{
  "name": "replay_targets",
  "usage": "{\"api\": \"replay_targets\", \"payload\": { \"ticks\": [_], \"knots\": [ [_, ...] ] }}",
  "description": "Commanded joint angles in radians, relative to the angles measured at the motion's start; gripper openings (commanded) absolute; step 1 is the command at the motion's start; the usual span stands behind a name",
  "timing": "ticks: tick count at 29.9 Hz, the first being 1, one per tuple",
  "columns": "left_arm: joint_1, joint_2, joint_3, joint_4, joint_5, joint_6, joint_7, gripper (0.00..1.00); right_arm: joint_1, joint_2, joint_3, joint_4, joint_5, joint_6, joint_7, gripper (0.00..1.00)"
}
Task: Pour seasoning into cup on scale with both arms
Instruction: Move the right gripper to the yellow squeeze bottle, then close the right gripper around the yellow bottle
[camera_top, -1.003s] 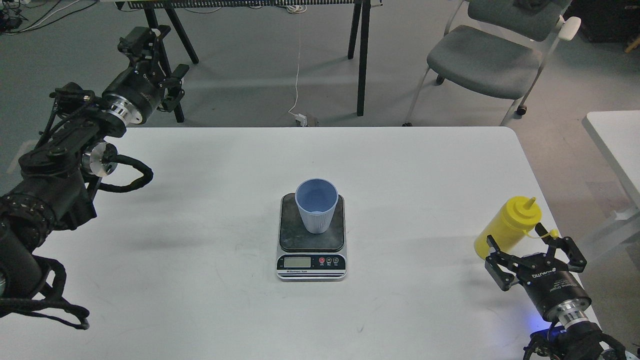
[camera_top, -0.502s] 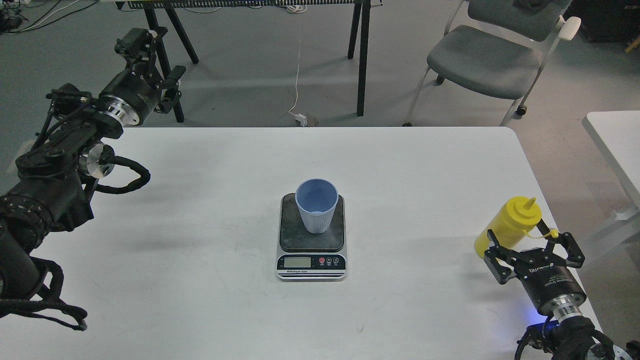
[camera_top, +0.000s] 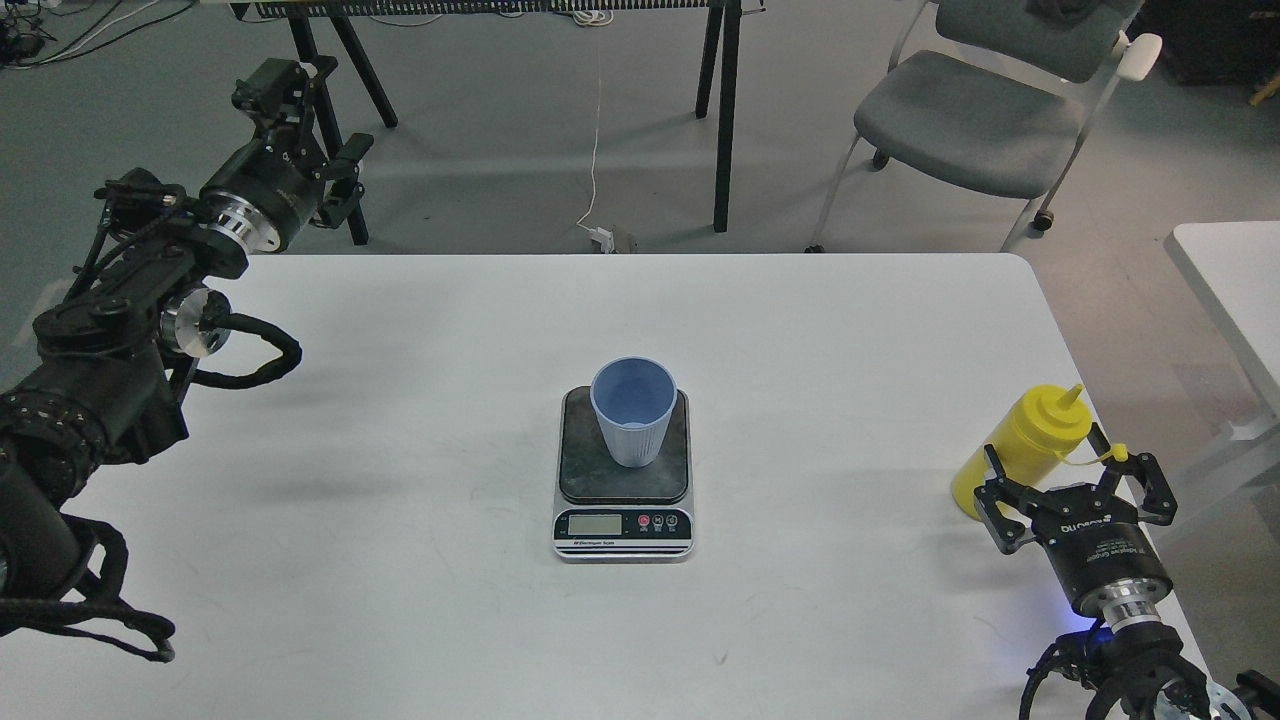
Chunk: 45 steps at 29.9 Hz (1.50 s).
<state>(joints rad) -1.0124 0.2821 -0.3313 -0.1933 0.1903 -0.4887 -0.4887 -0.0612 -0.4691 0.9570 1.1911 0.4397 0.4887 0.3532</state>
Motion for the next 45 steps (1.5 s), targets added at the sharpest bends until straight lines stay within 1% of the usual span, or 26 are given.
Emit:
{"api": "replay_targets", "payload": {
  "ticks": [1, 5, 10, 16, 18, 20, 22, 24, 25, 30, 33, 37, 38, 45],
  "knots": [
    [0.002, -0.001, 0.000, 0.000, 0.000, 0.000, 0.000, 0.87, 0.001, 0.000, -0.001, -0.004, -0.009, 0.000, 0.004, 0.99],
    [0.002, 0.000, 0.000, 0.000, 0.000, 0.000, 0.000, 0.87, 0.001, 0.003, 0.000, -0.007, -0.027, 0.000, 0.004, 0.96],
    [0.002, 0.003, 0.000, 0.000, 0.000, 0.000, 0.000, 0.87, 0.003, 0.036, 0.000, -0.037, -0.044, 0.000, 0.004, 0.92],
    [0.002, 0.003, 0.000, 0.000, 0.000, 0.000, 0.000, 0.87, 0.008, 0.059, 0.002, -0.058, -0.082, 0.000, 0.007, 0.84],
    [0.000, 0.002, 0.000, 0.000, 0.000, 0.000, 0.000, 0.87, 0.009, 0.072, 0.015, -0.062, -0.098, 0.000, 0.010, 0.84],
    [0.000, 0.002, 0.000, 0.000, 0.000, 0.000, 0.000, 0.87, 0.009, 0.081, 0.026, -0.068, -0.120, 0.000, 0.027, 0.84],
    [0.000, 0.002, 0.000, 0.000, 0.000, 0.000, 0.000, 0.87, 0.008, 0.084, 0.029, -0.071, -0.147, 0.000, 0.065, 0.84],
    [-0.002, 0.002, 0.002, 0.000, 0.000, 0.000, 0.000, 0.87, 0.006, 0.084, 0.028, -0.076, -0.174, 0.000, 0.122, 0.85],
    [-0.002, 0.002, 0.002, 0.000, 0.000, 0.000, 0.000, 0.87, 0.004, 0.084, 0.029, -0.076, -0.186, 0.000, 0.128, 0.85],
    [0.000, 0.002, 0.002, 0.000, 0.000, 0.000, 0.000, 0.87, 0.008, 0.084, 0.029, -0.079, -0.197, 0.000, 0.127, 0.85],
    [0.000, 0.002, 0.002, 0.000, 0.000, 0.000, 0.000, 0.87, 0.004, 0.083, 0.026, -0.082, -0.202, 0.000, 0.128, 0.90],
    [0.002, 0.000, 0.002, 0.000, 0.000, 0.000, 0.000, 0.87, 0.003, 0.084, 0.028, -0.090, -0.203, 0.000, 0.136, 0.91],
    [0.002, 0.000, 0.002, 0.000, 0.000, 0.000, 0.000, 0.87, 0.003, 0.084, 0.026, -0.091, -0.203, 0.000, 0.136, 0.92],
    [0.002, 0.002, 0.002, 0.000, 0.001, 0.000, 0.000, 0.87, 0.001, 0.084, 0.029, -0.091, -0.214, 0.000, 0.136, 0.92]
  ]
}}
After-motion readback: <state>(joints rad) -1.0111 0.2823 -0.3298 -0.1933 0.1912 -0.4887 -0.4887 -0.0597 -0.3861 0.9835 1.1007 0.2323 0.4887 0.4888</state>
